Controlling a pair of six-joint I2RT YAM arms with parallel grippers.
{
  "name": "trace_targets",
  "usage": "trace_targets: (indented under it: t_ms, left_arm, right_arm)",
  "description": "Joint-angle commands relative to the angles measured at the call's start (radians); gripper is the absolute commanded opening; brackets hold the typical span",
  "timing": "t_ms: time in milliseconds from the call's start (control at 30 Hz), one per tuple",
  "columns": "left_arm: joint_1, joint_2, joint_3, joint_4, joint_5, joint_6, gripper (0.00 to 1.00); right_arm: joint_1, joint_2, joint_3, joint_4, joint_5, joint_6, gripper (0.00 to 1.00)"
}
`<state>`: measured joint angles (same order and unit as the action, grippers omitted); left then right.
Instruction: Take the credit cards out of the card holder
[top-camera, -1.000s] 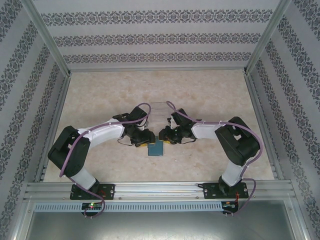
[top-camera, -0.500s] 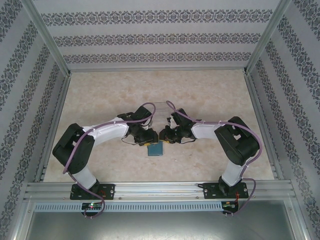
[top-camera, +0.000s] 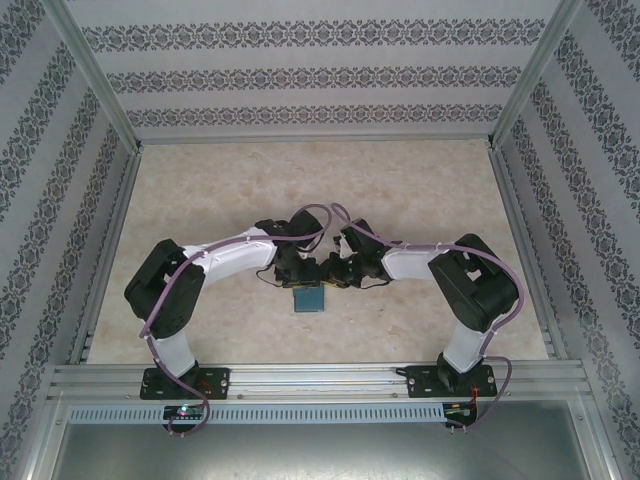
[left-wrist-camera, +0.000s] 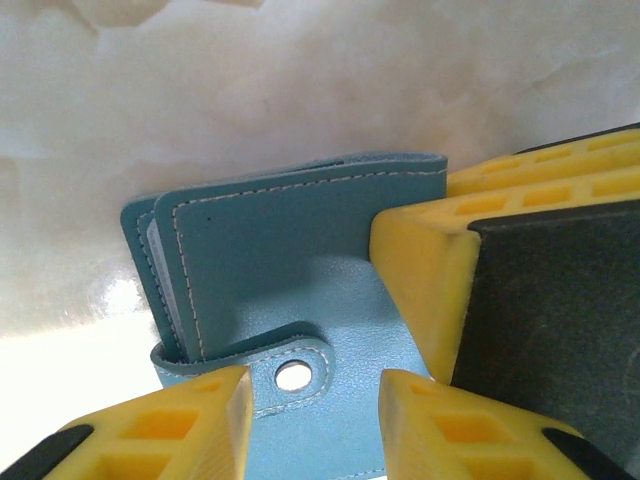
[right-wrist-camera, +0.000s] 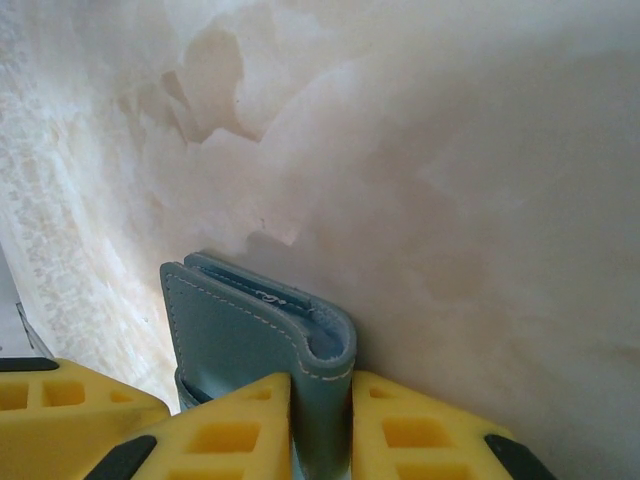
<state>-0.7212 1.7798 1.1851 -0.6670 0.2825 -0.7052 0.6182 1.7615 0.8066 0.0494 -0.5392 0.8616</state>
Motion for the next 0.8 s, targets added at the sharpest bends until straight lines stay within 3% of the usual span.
trace_targets:
  t_ms: [0, 567, 767]
  left_arm:
    - [-0.029, 0.045, -0.001, -0.061, -0.017, 0.025, 0.37]
    - [-0.046, 0.131, -0.003, -0.084, -0.035, 0.033, 0.34]
    - [-0.050, 0.173, -0.010, -0.066, -0.014, 0.038, 0.43]
  right_arm:
    - [0.018, -0.013, -0.023, -0.011, 0.022, 0.011, 0.20]
    - [0.018, -0.013, -0.017, -0.016, 0.030, 0.014, 0.20]
    - [0.018, -0.012, -0.014, -0.020, 0.028, 0.014, 0.20]
